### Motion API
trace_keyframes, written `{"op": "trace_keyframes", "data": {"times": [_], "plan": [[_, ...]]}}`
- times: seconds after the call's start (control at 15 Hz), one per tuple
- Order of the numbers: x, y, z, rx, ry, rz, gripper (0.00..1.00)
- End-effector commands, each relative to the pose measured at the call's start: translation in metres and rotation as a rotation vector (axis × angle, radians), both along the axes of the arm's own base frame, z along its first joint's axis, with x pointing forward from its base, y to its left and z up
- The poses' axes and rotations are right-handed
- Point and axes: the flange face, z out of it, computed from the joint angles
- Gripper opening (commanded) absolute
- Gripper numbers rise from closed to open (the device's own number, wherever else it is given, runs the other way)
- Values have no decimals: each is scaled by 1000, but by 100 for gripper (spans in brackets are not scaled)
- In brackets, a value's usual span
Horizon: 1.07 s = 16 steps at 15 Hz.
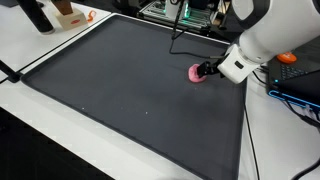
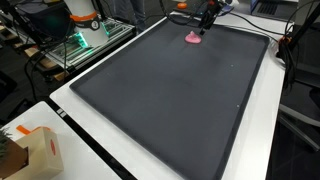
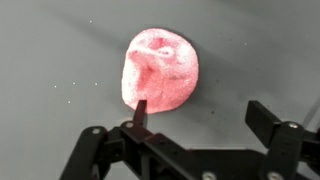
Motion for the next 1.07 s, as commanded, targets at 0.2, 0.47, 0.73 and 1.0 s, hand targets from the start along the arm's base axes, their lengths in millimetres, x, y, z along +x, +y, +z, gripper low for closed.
{"op": "trace_keyframes", "data": {"times": [0.2,0.47,0.73,1.0], "plan": [[-20,30,-3,-71,11,245,100],[-29,39,-4,-105,19,342,100],[-33,42,-7,-132,31,405,100],[-34,44,-10,-142,42,449,100]]}}
